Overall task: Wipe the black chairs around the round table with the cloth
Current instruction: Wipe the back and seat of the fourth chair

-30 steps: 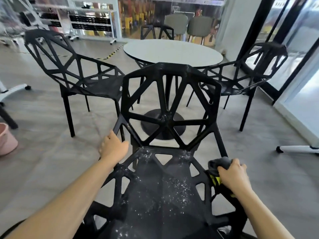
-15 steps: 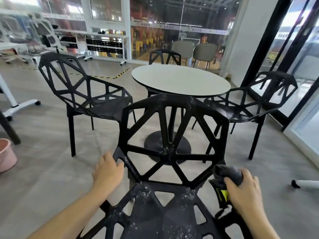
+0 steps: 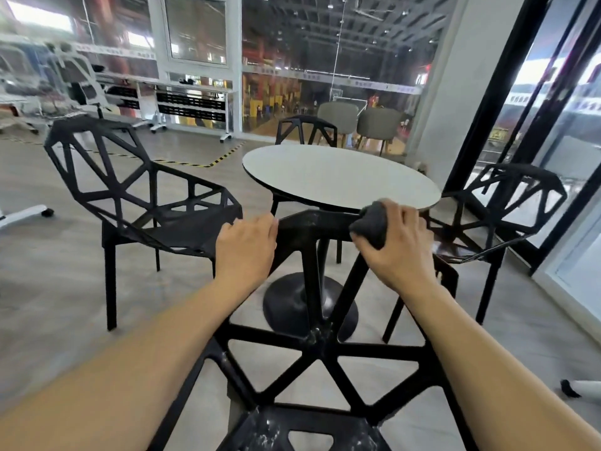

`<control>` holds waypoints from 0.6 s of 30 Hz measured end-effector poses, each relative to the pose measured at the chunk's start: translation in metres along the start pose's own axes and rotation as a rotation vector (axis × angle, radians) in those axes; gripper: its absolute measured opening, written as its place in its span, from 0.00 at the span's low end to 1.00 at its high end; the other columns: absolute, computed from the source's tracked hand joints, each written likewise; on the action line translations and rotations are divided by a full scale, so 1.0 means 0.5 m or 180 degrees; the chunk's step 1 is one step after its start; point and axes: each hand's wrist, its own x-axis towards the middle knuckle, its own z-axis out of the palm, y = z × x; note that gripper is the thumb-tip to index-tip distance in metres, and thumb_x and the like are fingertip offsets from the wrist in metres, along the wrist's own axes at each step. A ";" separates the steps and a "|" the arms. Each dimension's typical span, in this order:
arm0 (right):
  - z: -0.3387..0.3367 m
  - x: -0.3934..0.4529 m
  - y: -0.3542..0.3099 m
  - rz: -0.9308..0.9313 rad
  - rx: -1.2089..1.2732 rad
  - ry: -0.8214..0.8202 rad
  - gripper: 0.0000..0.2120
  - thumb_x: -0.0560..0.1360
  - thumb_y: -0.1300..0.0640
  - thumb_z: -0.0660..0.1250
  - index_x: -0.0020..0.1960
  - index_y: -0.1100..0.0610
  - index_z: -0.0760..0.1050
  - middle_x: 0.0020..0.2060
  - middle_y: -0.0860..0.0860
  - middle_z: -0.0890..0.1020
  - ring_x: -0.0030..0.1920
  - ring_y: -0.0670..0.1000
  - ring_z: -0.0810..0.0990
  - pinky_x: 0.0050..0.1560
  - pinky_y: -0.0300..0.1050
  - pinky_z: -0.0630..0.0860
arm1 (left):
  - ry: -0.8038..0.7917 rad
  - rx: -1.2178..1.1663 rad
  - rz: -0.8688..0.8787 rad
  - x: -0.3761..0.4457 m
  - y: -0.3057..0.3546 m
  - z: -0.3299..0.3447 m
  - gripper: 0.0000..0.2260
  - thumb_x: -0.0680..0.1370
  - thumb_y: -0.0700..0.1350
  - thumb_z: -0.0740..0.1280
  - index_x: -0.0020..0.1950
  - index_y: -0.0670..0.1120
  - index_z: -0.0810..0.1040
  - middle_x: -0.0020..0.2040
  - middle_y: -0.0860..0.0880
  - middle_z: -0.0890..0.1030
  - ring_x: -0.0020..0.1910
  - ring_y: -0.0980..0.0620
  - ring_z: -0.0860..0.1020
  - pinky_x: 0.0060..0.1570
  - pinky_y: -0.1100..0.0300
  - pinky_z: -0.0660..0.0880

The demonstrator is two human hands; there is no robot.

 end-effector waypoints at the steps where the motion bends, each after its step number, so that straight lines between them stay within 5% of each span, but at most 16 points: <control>1: 0.011 0.003 0.009 0.0001 0.0203 -0.0042 0.27 0.75 0.32 0.60 0.69 0.46 0.67 0.61 0.53 0.73 0.61 0.58 0.72 0.63 0.59 0.69 | 0.0134 -0.0059 0.0031 -0.005 -0.002 0.006 0.11 0.84 0.48 0.59 0.45 0.47 0.74 0.37 0.46 0.80 0.36 0.40 0.78 0.37 0.53 0.64; 5: 0.017 -0.002 0.028 -0.0212 0.0679 0.0086 0.30 0.79 0.31 0.43 0.72 0.42 0.67 0.65 0.47 0.71 0.68 0.53 0.68 0.69 0.57 0.63 | 0.0528 -0.0096 0.0079 -0.007 -0.012 0.022 0.08 0.80 0.47 0.66 0.42 0.47 0.74 0.32 0.49 0.77 0.30 0.42 0.75 0.34 0.57 0.60; 10: 0.011 -0.028 0.017 -0.0619 0.0418 -0.0403 0.30 0.81 0.36 0.36 0.81 0.40 0.52 0.80 0.41 0.51 0.79 0.44 0.48 0.77 0.46 0.43 | 0.0629 -0.0042 -0.0012 -0.007 -0.009 0.035 0.12 0.84 0.48 0.62 0.42 0.47 0.74 0.32 0.49 0.76 0.30 0.45 0.72 0.36 0.56 0.59; 15: -0.010 0.015 0.045 -0.0460 0.0501 -0.0073 0.23 0.81 0.37 0.51 0.72 0.42 0.69 0.66 0.45 0.76 0.66 0.53 0.72 0.69 0.54 0.67 | 0.0792 -0.0137 0.0024 -0.009 -0.010 0.033 0.11 0.83 0.47 0.63 0.41 0.48 0.73 0.32 0.50 0.75 0.30 0.46 0.69 0.37 0.56 0.59; 18: 0.017 0.031 0.035 -0.0299 -0.0067 -0.0210 0.27 0.77 0.29 0.56 0.69 0.44 0.67 0.58 0.51 0.77 0.60 0.57 0.74 0.61 0.56 0.72 | 0.0630 -0.0154 -0.0127 -0.007 -0.010 0.028 0.12 0.84 0.48 0.58 0.41 0.49 0.68 0.33 0.50 0.75 0.33 0.49 0.64 0.37 0.56 0.59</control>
